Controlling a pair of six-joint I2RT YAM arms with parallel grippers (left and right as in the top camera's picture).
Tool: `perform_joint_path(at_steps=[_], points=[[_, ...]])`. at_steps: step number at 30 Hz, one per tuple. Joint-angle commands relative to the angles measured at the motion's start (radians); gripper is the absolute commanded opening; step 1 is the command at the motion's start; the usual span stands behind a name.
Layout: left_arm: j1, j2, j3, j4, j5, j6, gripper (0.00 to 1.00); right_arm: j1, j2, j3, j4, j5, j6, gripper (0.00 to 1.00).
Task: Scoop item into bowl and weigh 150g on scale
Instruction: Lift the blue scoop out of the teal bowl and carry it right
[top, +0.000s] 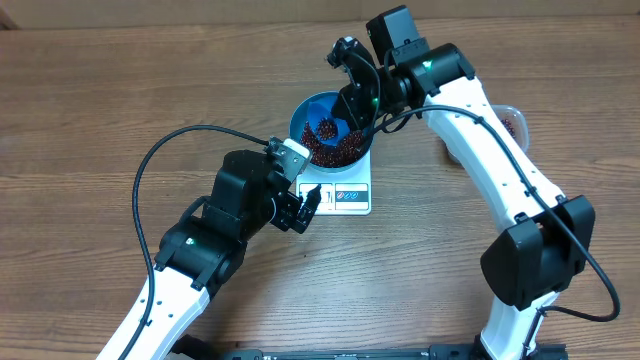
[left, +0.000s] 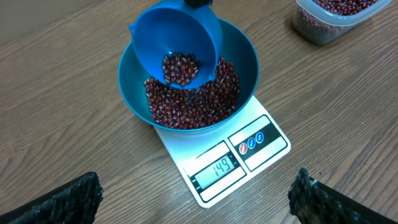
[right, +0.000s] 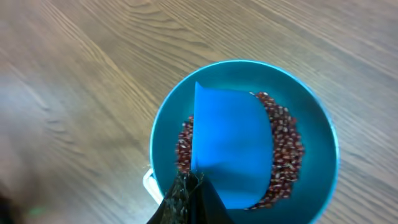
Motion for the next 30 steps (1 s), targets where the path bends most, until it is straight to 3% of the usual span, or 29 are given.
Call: perform_joint_path(at_steps=[1,18,30], points=[[0.006,0.003,-0.002,0.0,-0.003,0.019,0.99,-0.021,-0.044,0.036,0.003,-0.066,0.026,0.04],[0.005,0.003,-0.002,0.001,-0.004,0.019,1.0,-0.044,-0.044,0.036,0.001,-0.068,0.084,0.04],[0.006,0.003,-0.002,0.0,-0.003,0.019,1.0,-0.206,-0.09,0.036,0.003,-0.311,0.112,0.04]])
